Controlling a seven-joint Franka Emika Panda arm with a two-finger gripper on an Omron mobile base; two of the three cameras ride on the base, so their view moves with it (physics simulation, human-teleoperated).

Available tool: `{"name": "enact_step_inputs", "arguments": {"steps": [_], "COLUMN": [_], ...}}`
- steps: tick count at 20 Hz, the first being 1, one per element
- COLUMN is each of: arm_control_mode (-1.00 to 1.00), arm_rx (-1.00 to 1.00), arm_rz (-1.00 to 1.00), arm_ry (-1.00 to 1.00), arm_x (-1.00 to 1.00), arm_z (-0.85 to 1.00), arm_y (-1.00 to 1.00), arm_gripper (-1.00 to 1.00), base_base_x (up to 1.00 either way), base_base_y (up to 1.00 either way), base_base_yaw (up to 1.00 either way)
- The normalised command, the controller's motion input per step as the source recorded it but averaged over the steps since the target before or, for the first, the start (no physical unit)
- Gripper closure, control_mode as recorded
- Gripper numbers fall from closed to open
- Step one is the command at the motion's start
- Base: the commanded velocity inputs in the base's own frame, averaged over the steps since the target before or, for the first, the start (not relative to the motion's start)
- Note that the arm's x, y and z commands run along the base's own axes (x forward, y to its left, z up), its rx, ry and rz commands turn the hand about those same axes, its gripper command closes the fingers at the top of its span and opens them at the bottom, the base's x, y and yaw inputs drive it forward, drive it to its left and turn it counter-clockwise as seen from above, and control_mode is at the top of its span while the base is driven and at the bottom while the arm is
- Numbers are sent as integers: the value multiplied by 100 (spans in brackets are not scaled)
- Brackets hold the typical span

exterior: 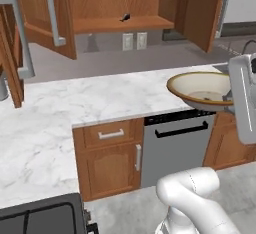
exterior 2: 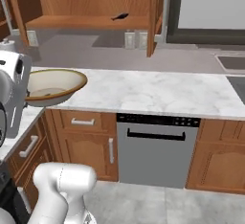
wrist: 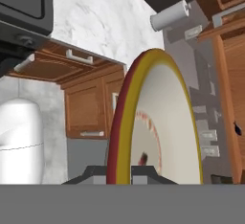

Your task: Pick the mug and place it in the sink. Pick the bowl and place it in the open cabinet and then close the cabinet.

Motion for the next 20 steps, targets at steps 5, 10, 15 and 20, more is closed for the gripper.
{"name": "enact_step_inputs", "arguments": {"steps": [5,10,15,20], "arm_control_mode": [100,100,100,100], "arm_rx": [0,0,0,0], "arm_rz": [0,0,0,0], "arm_ry": [0,0,0,0], "arm_x": [0,0,0,0], "arm_z": [0,0,0,0], "arm_y": [0,0,0,0], "arm_gripper": [100,100,100,100], "base_base_x": [70,62,41,18], "base_base_y": [9,16,25,27], "base_base_yaw": [0,0,0,0]}}
